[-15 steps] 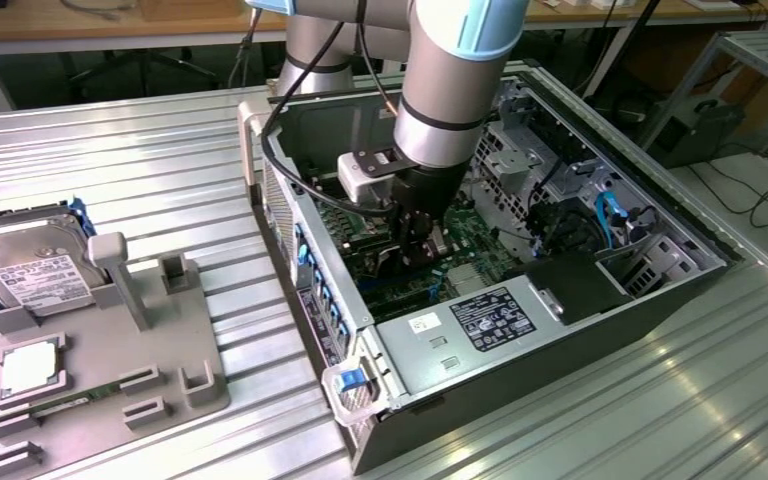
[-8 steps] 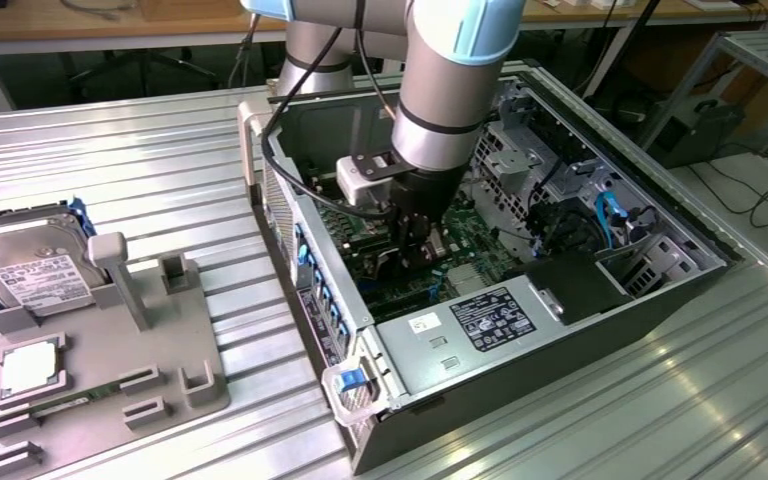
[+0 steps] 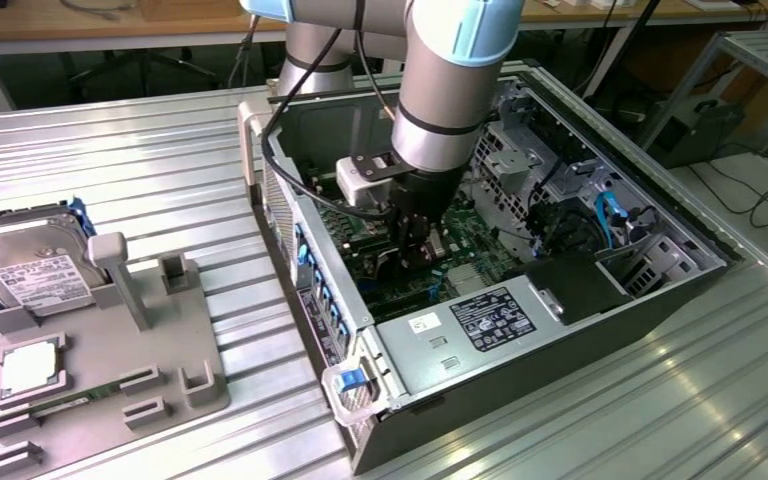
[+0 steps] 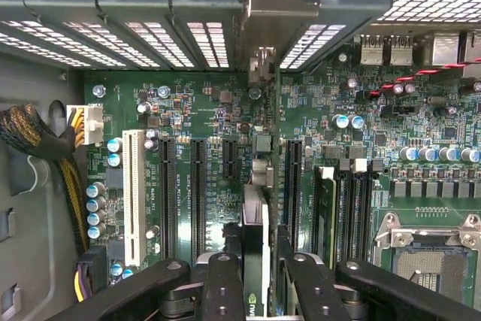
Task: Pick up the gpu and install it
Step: 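Insert the gpu into the slot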
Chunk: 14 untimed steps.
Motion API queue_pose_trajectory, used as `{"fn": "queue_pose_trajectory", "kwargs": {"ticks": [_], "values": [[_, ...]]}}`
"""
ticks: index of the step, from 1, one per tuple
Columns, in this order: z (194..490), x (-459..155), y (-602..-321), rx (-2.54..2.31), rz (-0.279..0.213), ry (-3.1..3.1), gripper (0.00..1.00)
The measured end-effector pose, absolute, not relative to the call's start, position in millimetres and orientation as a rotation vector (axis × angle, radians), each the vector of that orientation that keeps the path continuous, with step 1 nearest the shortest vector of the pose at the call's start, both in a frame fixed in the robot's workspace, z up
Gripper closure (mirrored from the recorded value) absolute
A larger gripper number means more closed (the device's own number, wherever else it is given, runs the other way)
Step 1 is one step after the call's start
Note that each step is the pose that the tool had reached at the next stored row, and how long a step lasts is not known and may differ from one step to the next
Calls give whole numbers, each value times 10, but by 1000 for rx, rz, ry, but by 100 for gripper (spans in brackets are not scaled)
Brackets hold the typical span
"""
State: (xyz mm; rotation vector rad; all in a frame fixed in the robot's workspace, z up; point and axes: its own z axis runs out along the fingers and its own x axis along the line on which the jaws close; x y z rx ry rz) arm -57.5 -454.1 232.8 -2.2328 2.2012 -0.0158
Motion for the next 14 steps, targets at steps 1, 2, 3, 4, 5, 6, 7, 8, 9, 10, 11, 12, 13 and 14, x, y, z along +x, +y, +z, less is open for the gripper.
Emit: {"fn": "queue_pose_trajectory", "kwargs": {"ticks": [1,2,3,4,5,6,7,8,9,10,11,12,13,14], "values": [[2328,-575,-4542,-2233,-16,2201,73],[2325,-574,-4540,-2232,-15,2200,73],[2306,-572,-4536,-2229,-14,2197,73],[2329,-574,-4542,-2232,-17,2200,66],[2346,-575,-4541,-2231,-17,2200,66],[2388,-575,-4541,-2230,-20,2198,66],[2421,-575,-4541,-2230,-22,2198,66],[2455,-575,-4541,-2229,-24,2197,66],[2496,-575,-4541,-2228,-25,2197,66],[2536,-575,-4542,-2228,-27,2196,66],[2585,-574,-4541,-2227,-28,2195,66],[2633,-575,-4541,-2226,-30,2195,66],[2686,-575,-4541,-2225,-32,2194,66],[2722,-575,-4541,-2224,-34,2193,66]]}}
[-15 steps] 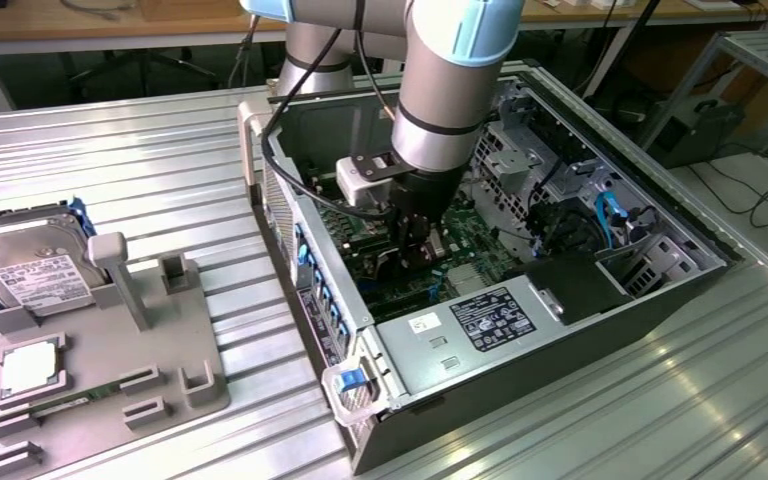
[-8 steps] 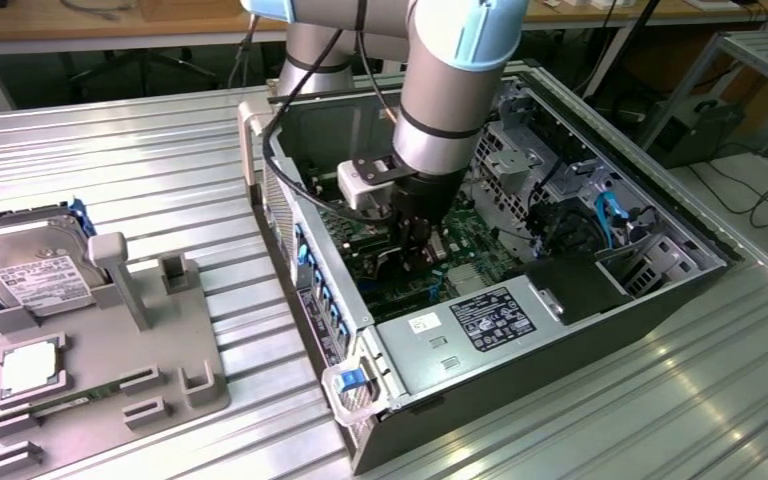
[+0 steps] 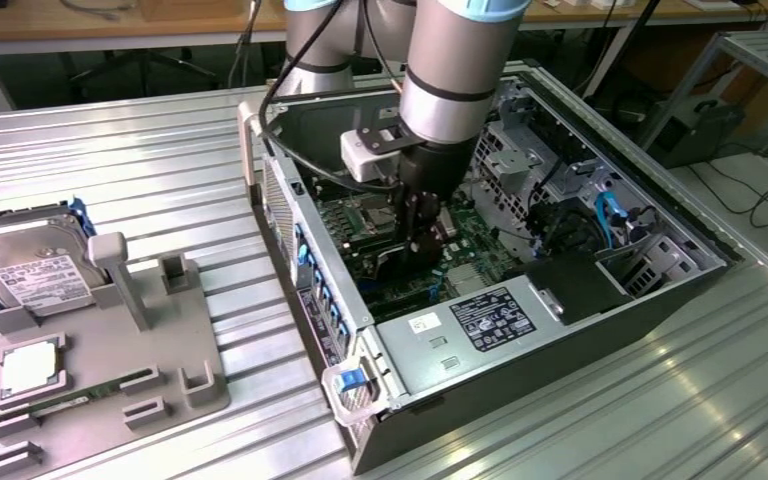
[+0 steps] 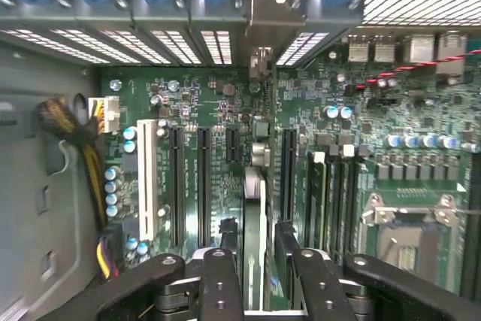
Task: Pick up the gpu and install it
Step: 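Insert the gpu into the slot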
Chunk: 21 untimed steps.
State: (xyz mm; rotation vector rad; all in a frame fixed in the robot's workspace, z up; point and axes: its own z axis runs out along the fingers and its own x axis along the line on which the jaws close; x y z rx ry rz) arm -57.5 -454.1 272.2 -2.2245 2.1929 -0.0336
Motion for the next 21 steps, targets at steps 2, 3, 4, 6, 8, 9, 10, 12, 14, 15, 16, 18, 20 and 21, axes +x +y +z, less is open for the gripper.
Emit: {"fn": "queue_pose_trajectory", "kwargs": {"ticks": [2,3,4,6,8,9,10,12,14,15,16,18,20,21], "values": [[2795,-575,-4540,-2223,-37,2191,66],[2829,-575,-4540,-2222,-39,2191,66],[2870,-575,-4540,-2221,-41,2190,66],[2913,-576,-4540,-2219,-46,2188,66],[2911,-577,-4539,-2218,-47,2187,66],[2912,-577,-4540,-2218,-47,2187,68],[2912,-577,-4540,-2218,-47,2187,68],[2912,-577,-4540,-2218,-47,2187,81],[2912,-577,-4540,-2218,-47,2187,87],[2912,-577,-4540,-2218,-47,2187,87],[2912,-577,-4540,-2218,-47,2187,89],[2912,-577,-4540,-2218,-47,2187,89],[2912,-577,-4540,-2218,-47,2187,89],[2912,-577,-4540,-2218,-47,2187,89]]}}
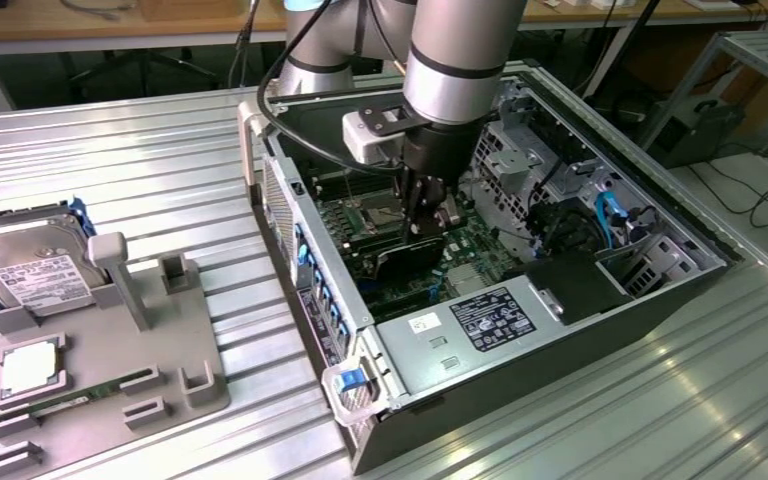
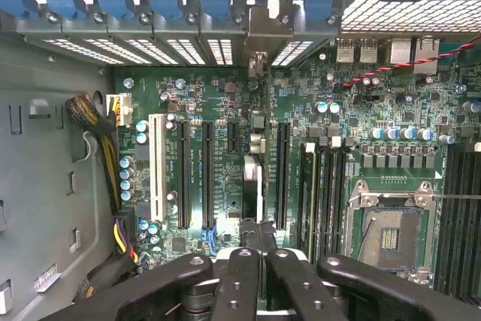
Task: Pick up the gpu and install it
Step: 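Insert the gpu into the slot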
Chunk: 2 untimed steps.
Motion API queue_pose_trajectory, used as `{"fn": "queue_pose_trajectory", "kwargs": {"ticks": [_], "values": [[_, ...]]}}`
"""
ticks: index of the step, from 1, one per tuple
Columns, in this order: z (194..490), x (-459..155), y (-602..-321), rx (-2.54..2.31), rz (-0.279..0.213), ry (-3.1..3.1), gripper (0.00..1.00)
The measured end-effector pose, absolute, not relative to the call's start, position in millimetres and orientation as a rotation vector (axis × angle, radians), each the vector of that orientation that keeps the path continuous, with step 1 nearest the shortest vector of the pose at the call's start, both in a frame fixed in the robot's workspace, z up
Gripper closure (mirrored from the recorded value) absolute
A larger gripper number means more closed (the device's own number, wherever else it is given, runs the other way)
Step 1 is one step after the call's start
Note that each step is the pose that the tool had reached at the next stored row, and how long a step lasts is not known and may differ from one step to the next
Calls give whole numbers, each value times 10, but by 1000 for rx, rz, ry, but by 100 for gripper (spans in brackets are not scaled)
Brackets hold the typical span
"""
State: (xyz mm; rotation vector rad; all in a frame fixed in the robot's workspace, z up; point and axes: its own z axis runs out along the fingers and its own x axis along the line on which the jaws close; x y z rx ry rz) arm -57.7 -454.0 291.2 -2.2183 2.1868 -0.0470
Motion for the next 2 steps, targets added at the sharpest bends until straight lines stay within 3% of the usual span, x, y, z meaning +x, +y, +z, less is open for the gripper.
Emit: {"fn": "queue_pose_trajectory", "kwargs": {"ticks": [2], "values": [[2912,-577,-4540,-2218,-47,2187,89]]}}
